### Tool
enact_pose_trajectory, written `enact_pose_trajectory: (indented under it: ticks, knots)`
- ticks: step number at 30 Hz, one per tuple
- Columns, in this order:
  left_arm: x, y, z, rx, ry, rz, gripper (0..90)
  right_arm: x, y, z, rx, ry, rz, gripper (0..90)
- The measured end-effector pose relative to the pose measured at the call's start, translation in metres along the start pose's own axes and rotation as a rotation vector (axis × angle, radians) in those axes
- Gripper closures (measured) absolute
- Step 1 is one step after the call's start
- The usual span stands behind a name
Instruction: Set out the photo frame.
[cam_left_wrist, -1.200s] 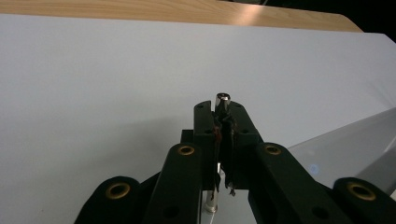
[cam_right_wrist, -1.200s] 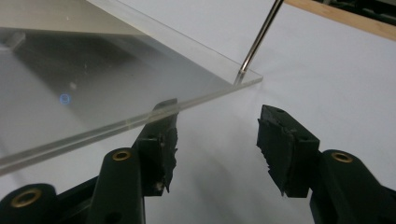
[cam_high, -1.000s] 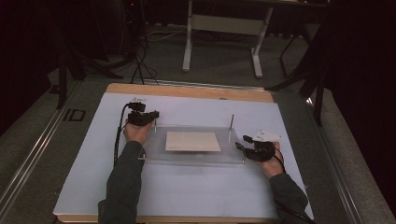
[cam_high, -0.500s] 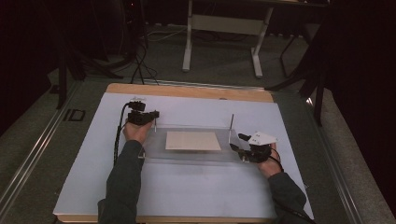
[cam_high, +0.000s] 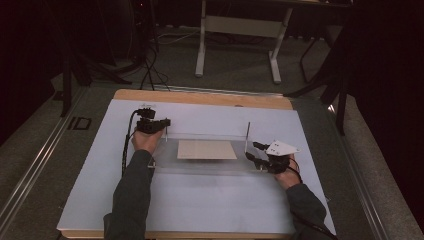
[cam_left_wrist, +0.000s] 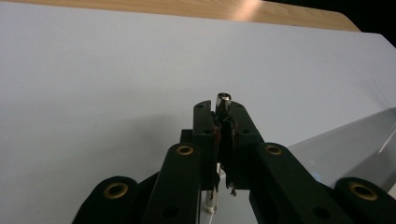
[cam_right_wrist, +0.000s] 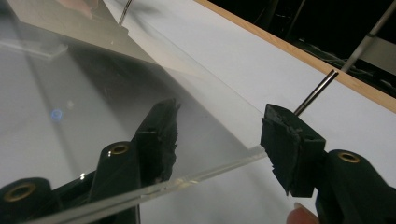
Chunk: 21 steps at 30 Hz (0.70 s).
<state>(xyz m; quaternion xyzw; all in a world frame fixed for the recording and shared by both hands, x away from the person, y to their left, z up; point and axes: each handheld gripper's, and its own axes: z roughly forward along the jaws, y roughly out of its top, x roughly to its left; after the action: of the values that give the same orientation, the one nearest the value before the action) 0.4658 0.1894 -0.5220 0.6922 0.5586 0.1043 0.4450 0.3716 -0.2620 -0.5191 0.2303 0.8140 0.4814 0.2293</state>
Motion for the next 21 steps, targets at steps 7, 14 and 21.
enact_pose_trajectory:
  ticks: [7,14,21]
  knots:
    - [-0.0012,0.0010,0.0000,0.010,0.011,0.015,83.7,0.0011,0.0016,0.0001,-0.011,0.016,0.009,43.8]
    - [-0.0026,-0.0020,0.0049,0.047,0.038,0.064,77.3,-0.0001,0.0030,0.0002,-0.007,0.022,0.008,44.3]
    - [-0.0005,-0.0078,0.0014,0.014,0.017,0.078,68.8,-0.0014,0.0051,0.0001,-0.001,0.027,0.020,44.7]
